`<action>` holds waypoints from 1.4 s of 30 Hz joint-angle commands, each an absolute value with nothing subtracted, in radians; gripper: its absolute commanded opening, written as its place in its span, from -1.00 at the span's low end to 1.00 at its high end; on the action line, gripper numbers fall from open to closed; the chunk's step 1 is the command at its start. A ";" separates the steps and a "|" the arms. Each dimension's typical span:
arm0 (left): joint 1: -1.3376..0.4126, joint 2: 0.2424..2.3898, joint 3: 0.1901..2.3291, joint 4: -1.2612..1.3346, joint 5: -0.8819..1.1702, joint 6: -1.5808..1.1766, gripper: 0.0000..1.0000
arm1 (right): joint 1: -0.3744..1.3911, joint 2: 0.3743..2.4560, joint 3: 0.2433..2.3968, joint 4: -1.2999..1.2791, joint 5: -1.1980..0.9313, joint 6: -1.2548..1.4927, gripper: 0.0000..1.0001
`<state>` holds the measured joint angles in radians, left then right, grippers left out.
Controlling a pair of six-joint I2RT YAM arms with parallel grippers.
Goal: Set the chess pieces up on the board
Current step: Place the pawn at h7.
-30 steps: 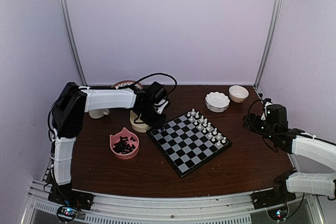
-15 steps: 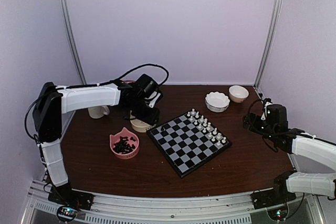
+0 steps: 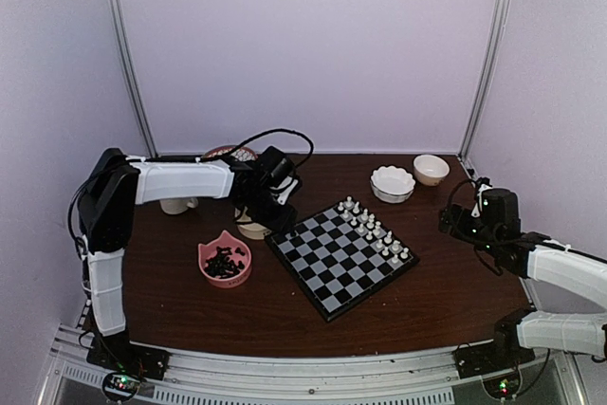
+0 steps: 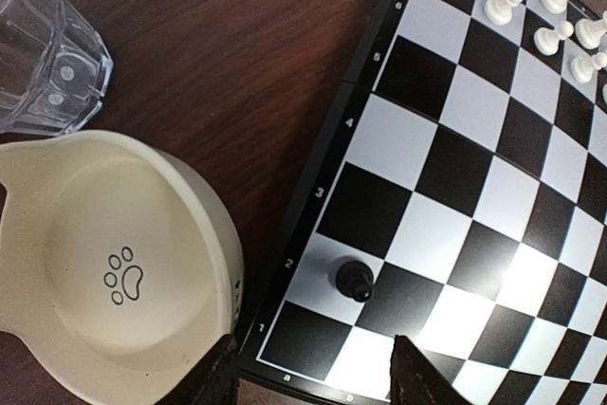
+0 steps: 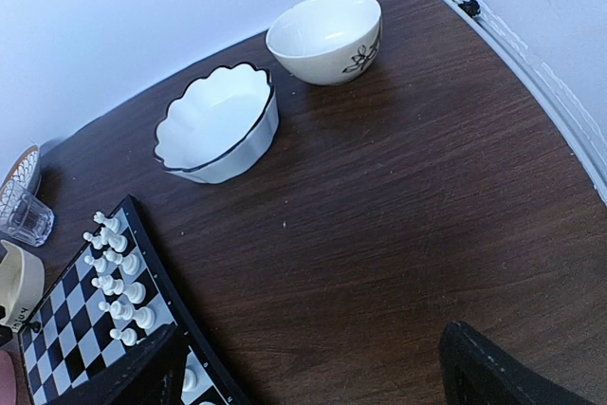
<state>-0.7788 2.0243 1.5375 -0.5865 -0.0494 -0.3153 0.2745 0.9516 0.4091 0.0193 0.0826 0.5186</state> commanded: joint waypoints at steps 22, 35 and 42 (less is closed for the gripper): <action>-0.779 2.153 1.693 -0.624 -0.055 -0.261 -0.25 | 0.273 0.946 0.439 0.024 0.083 0.503 0.91; -0.780 2.185 1.717 -0.651 -0.078 -0.257 -0.36 | 0.274 0.946 0.439 0.023 0.081 0.503 0.92; -0.779 2.184 1.717 -0.658 -0.088 -0.257 -0.39 | 0.273 0.948 0.442 0.023 0.080 0.503 0.92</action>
